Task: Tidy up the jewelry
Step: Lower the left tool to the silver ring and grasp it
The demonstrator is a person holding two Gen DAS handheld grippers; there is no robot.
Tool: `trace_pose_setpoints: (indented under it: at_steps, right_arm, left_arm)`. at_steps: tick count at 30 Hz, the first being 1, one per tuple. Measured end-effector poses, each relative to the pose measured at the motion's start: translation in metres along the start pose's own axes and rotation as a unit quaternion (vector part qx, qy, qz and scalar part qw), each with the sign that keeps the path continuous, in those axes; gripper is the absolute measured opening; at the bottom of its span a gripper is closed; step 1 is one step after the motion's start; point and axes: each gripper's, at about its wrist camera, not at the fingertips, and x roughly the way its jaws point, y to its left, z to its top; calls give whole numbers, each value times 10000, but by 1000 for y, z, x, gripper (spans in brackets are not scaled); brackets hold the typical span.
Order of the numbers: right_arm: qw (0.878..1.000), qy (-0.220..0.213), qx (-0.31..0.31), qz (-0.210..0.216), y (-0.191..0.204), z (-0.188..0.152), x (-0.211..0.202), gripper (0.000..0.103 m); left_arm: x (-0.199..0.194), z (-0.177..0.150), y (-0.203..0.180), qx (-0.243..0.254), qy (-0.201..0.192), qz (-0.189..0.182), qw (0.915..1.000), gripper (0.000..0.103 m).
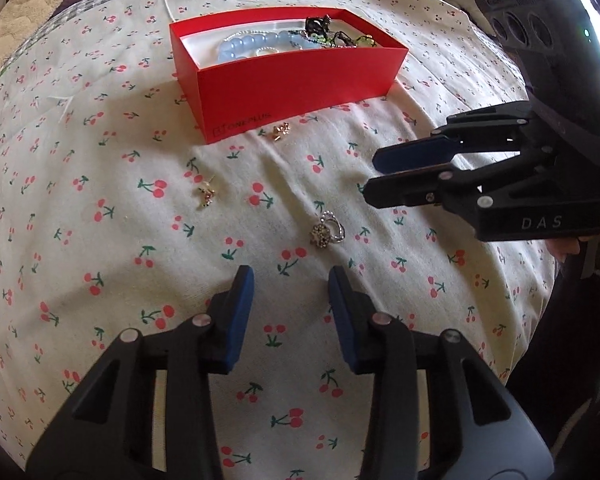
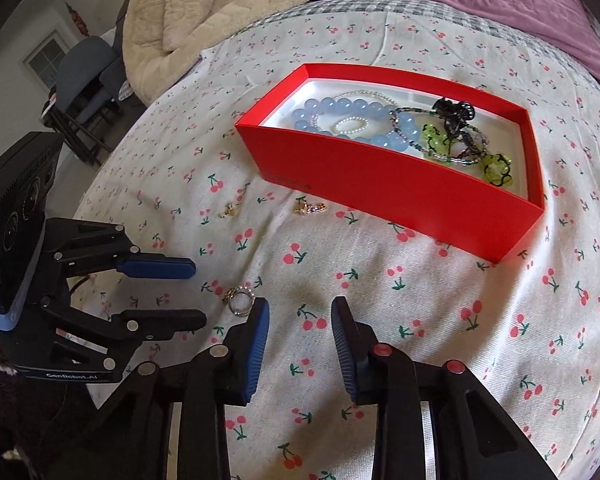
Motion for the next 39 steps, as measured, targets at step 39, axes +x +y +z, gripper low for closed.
trace_pose_setpoints:
  at_steps: [39]
  right_arm:
    - [9990,202,-273,297,7,7,4,12]
  left_arm:
    - [19,14,-20,509,-279,-107,9983,20]
